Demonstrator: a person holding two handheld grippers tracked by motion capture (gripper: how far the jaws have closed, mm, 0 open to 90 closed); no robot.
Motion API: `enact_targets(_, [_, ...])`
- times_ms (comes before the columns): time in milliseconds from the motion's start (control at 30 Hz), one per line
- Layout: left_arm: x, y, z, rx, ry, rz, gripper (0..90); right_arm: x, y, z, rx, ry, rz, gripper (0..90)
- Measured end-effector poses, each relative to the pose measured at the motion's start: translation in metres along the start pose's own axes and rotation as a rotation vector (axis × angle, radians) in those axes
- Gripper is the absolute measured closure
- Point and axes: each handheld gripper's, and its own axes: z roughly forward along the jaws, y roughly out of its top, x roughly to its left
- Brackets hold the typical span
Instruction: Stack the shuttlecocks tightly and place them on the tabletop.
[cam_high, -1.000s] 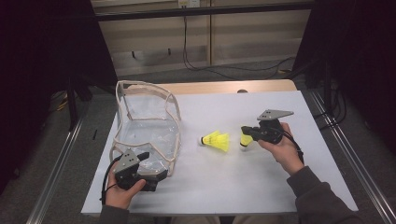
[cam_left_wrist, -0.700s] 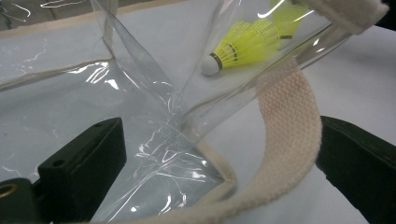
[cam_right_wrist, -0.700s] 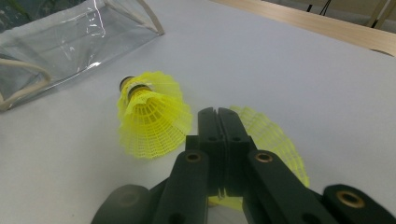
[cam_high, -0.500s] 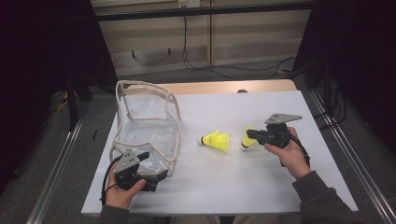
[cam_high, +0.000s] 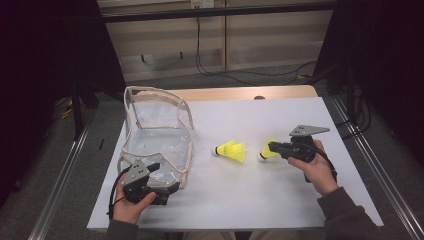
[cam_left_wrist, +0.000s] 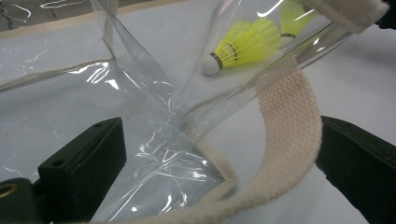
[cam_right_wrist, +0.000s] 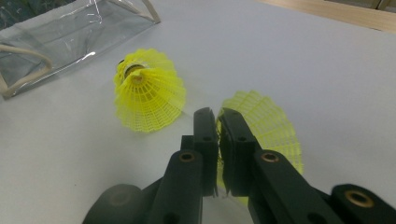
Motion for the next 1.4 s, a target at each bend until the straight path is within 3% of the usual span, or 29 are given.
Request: enact_targets(1400, [0.0,0.0,0.001,0.001,0.005,0.002,3.1,-0.002,-0.021,-0.009,0.003,0.016,-0.002,87.0])
